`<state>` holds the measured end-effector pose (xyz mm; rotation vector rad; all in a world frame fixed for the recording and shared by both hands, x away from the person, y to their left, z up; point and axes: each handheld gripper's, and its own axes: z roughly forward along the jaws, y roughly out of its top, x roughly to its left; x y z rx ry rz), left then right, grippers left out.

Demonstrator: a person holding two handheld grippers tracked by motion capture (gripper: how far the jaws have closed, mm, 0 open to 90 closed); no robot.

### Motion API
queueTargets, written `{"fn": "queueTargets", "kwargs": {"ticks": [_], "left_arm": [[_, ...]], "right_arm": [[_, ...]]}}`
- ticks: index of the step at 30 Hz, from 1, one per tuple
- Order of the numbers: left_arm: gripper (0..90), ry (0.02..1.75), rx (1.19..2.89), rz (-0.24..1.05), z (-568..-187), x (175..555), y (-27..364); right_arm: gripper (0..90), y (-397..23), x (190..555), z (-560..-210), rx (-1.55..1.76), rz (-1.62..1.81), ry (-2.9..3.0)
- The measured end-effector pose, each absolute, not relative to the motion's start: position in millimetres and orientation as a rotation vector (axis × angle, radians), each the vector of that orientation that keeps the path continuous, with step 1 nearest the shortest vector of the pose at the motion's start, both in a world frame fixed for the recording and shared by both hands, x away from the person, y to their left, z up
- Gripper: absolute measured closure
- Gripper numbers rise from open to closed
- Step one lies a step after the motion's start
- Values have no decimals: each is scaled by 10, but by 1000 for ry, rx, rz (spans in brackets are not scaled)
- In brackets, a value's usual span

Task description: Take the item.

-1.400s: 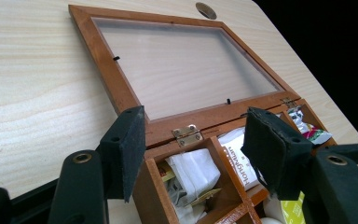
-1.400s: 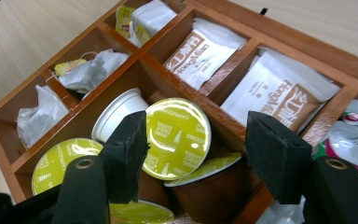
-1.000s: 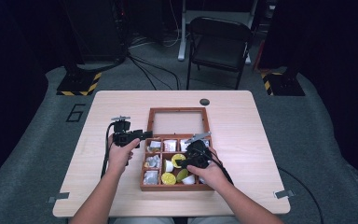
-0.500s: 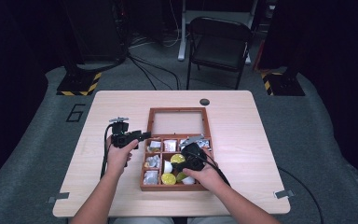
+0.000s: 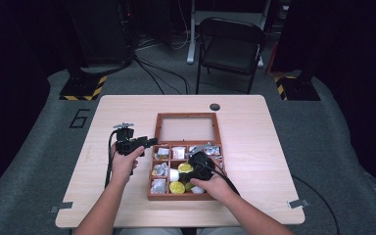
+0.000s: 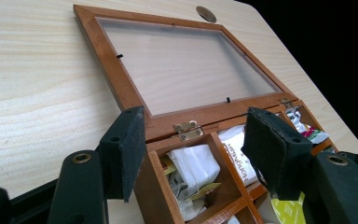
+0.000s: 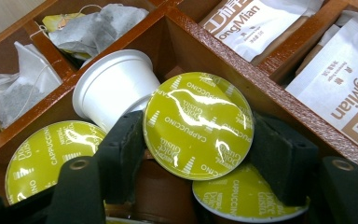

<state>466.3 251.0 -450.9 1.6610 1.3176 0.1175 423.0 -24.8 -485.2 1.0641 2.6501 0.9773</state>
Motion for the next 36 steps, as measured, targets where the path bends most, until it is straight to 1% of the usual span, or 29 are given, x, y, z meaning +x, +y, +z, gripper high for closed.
{"fn": "queueTargets", "kwargs": {"ticks": [6,17,36], "left_arm": [[385,1308,1676,122,-4513,4670,2530],[385,1333,1641,121,-4506,4658,2541],[385,1336,1662,121,-4537,4637,2517]], "right_arm": [[369,-250,4224,-4856,1064,980,2648],[369,-279,4229,-4814,1096,996,2647],[369,-336,4198,-4474,1031,1020,2638]]}}
